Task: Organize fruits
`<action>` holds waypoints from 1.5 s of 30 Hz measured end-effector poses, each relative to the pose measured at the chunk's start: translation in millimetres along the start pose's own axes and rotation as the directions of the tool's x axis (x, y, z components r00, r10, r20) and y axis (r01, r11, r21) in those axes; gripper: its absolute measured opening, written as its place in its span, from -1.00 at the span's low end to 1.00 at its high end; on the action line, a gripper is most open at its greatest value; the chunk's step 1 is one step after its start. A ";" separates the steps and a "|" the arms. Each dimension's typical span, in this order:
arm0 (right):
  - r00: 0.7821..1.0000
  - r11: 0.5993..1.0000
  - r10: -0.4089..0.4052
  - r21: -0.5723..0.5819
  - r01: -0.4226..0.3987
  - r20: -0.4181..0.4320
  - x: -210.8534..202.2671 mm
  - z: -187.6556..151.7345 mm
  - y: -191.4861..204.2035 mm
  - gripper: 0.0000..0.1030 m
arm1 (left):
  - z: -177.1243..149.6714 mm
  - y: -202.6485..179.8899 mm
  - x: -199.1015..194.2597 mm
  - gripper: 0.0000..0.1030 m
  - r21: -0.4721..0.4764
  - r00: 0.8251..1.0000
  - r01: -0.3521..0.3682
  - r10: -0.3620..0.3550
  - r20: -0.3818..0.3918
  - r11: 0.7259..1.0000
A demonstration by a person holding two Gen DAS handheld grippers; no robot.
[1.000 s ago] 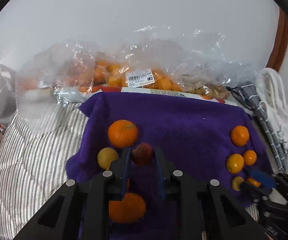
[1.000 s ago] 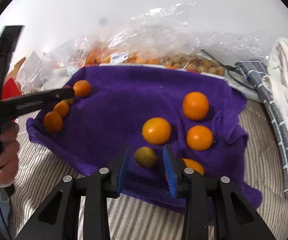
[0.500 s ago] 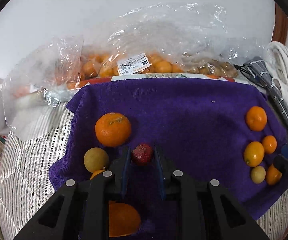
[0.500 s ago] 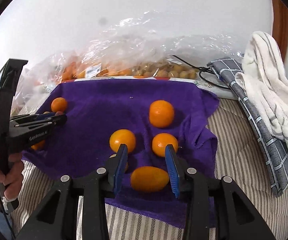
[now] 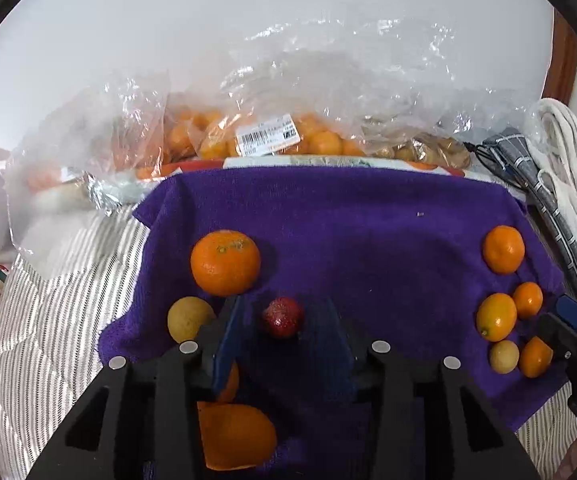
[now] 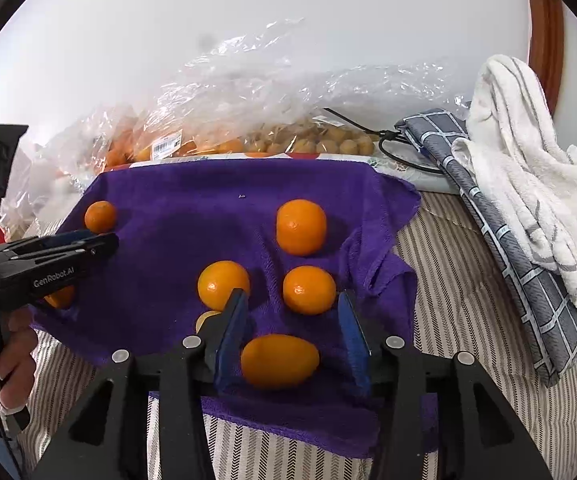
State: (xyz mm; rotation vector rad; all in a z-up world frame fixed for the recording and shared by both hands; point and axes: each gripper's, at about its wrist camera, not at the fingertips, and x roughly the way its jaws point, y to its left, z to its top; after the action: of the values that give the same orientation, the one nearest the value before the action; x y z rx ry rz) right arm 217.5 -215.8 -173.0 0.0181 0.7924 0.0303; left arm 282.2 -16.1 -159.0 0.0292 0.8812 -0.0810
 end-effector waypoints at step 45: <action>0.990 0.999 -0.042 0.034 0.037 0.135 -231.1 -49.1 9.6 0.97 | -93.8 -16.9 -271.0 0.72 0.028 0.965 0.033 -0.039 0.261 0.999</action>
State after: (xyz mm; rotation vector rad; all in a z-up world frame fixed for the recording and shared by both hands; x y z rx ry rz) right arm 20.2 -213.8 -42.8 0.0340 0.6571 -0.0209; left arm 37.0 -11.5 -9.4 0.0239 0.6168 -0.1260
